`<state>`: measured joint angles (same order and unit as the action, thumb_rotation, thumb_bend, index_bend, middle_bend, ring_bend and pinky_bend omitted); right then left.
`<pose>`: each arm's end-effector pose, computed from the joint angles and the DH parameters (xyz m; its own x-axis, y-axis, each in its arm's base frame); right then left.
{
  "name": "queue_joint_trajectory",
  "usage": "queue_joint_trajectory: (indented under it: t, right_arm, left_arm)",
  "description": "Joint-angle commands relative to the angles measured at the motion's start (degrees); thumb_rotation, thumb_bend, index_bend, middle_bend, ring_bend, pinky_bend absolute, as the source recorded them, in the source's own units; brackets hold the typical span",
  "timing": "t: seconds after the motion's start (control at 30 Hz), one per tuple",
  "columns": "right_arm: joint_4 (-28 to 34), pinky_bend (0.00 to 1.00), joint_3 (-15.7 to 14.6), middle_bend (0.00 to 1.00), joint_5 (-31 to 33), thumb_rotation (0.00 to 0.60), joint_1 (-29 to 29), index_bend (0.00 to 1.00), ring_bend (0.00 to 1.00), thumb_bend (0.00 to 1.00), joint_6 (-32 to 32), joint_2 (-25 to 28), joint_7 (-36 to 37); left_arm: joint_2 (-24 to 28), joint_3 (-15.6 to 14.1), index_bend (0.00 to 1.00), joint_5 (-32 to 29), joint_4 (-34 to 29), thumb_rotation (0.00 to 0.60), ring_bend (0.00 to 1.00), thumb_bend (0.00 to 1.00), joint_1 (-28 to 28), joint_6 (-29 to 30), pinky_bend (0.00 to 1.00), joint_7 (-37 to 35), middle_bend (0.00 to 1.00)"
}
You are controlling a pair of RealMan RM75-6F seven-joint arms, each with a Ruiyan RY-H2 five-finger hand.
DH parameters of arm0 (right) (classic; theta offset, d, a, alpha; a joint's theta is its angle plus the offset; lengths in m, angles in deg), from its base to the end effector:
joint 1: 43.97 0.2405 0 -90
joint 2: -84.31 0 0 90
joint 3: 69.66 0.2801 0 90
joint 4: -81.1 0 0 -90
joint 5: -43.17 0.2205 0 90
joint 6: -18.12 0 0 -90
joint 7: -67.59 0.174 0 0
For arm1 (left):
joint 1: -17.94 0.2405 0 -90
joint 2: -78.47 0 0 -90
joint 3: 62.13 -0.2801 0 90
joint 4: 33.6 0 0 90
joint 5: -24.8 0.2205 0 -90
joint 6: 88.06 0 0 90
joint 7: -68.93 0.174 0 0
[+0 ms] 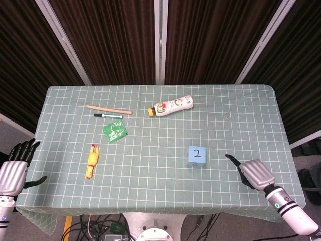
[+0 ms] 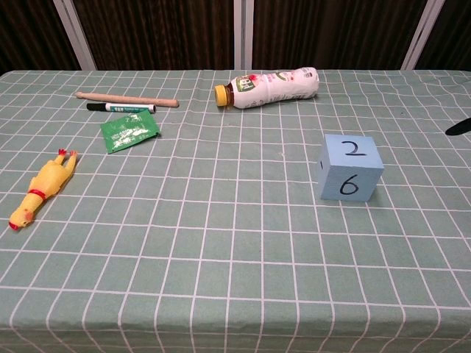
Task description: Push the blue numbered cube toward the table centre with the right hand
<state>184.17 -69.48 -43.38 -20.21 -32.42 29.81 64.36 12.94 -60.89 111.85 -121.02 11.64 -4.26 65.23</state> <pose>-0.2765 -0.2693 0.1005 0.5411 -0.4549 0.7073 -0.8394 -0.3435 0.4212 -0.3484 0.2174 0.1509 0.3964 0.0395 0.9172 0.9178 -0.0431 -0.3948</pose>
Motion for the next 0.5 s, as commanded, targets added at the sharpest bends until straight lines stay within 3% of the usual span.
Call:
queue_joint_trajectory:
  t: [0.03,0.2,0.5]
  right_arm:
    - [3.7,0.79,1.1,0.93,6.6,0.600,4.0,0.00,0.85,1.00,6.3,0.8,-4.3]
    - [5.3,0.79,2.1,0.93,16.2,0.600,8.2,0.00,0.85,1.00,11.4,0.5,-9.6]
    - [4.9,0.79,2.5,0.93,29.6,0.600,17.9,0.00,0.85,1.00,21.3,-0.3,-10.5]
  left_arm:
    - [-0.3,-0.1,0.04,-0.4,0.8,0.600,0.00,0.01,0.1,-0.4,0.00,-0.8,0.00]
    - [-0.6,0.0,0.04,-0.7,2.4,0.600,0.00,0.01,-0.2,-1.3,0.00,-2.5,0.00]
    - [-0.6,-0.1,0.04,-0.8,3.6,0.600,0.00,0.01,-0.4,-1.7,0.00,-4.0,0.00]
